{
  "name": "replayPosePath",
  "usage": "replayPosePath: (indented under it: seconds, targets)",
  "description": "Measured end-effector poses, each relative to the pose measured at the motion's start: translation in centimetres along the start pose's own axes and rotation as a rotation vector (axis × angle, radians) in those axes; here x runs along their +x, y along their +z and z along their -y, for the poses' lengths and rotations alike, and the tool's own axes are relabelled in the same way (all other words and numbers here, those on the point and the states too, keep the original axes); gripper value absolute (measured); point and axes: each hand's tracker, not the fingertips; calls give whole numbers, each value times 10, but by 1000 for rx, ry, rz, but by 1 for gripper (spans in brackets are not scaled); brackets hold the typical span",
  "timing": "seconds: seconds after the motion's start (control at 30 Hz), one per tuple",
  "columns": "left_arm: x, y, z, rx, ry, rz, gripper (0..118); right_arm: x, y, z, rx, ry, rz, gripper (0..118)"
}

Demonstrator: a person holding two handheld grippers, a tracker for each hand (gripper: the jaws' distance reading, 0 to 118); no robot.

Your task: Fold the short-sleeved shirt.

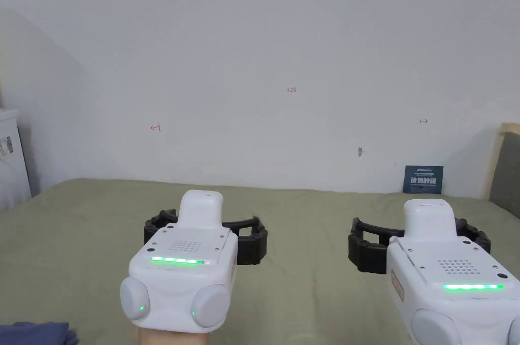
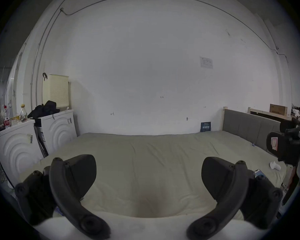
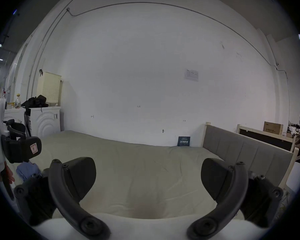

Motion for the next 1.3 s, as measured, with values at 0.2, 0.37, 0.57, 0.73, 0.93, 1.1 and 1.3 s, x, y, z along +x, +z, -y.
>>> replayPosePath:
  seconds: [0.2, 0.37, 0.57, 0.73, 0.93, 1.1, 1.3]
  targets:
    - [-1, 7, -10, 29, 3, 16, 118, 0, 3, -2, 2, -11, -4, 118]
    - [-2, 8, -16, -16, 26, 118, 118, -1, 5, -5, -7, -5, -11, 118]
    - [6, 12, -19, -3, 14, 83, 118, -1, 11, -10, 5, -1, -17, 118]
    - [-1, 11, -22, -38, 72, 59, 118, 3, 11, -12, 3, -4, -22, 118]
    - [3, 15, -23, -24, -46, 27, 118, 5, 15, -12, -1, -12, -28, 118]
    - [8, 21, -25, -17, -59, 38, 118, 5, 14, -13, -4, -4, -31, 118]
    - [-4, 21, -29, -41, 54, 107, 118, 8, 15, -11, -12, -6, -26, 118]
